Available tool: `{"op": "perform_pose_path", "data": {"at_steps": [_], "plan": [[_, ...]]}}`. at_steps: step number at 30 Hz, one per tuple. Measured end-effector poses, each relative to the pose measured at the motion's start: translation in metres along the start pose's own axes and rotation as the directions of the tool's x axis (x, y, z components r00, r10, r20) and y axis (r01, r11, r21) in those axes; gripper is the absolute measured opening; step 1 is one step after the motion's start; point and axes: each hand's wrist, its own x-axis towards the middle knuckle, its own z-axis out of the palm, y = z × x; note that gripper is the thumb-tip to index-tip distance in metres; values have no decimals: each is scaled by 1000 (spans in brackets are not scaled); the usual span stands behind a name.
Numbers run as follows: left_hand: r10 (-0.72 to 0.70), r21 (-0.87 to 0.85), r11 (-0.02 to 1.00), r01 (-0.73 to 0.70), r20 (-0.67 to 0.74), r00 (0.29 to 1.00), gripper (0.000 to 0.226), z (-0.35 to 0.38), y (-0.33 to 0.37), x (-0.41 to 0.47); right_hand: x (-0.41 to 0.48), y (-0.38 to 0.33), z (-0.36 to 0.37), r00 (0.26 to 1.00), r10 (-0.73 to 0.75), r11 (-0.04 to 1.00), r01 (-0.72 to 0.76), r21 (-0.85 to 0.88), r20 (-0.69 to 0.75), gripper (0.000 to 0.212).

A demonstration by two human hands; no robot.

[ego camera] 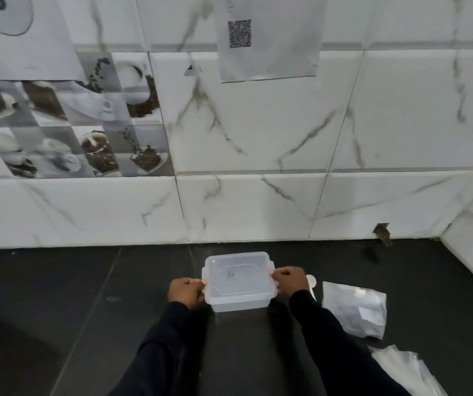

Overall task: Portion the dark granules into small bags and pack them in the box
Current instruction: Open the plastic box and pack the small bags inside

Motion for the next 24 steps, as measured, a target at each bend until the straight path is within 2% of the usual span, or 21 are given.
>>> {"op": "perform_pose_path", "data": {"at_steps": [1,5,10,13,18,21,24], "plan": [[-29,-39,999,30,22,999,3,-4,-1,-8,-9,3,-3,999,33,997,-34,72,23,22],[-199,-91,972,215,164,966,11,-25,-24,-41,-57,17,-14,981,154,943,-183,279,121,9],[-313,-137,922,363,291,904,10,-46,-52,-73,-93,40,-22,934,276,889,-338,308,226,10],[-329,-144,911,388,316,890,13,-50,-57,-77,-100,40,-26,889,365,865,-434,254,275,22],[-309,-131,915,382,382,871,29,-55,-58,-78,-99,34,-32,827,437,845,-513,153,354,24],[-260,-164,919,358,430,865,27,-58,-55,-78,-99,32,-34,816,445,839,-524,146,369,21],[-202,-172,933,317,479,854,16,-59,-50,-79,-101,27,-40,812,390,852,-497,164,435,19]]}}
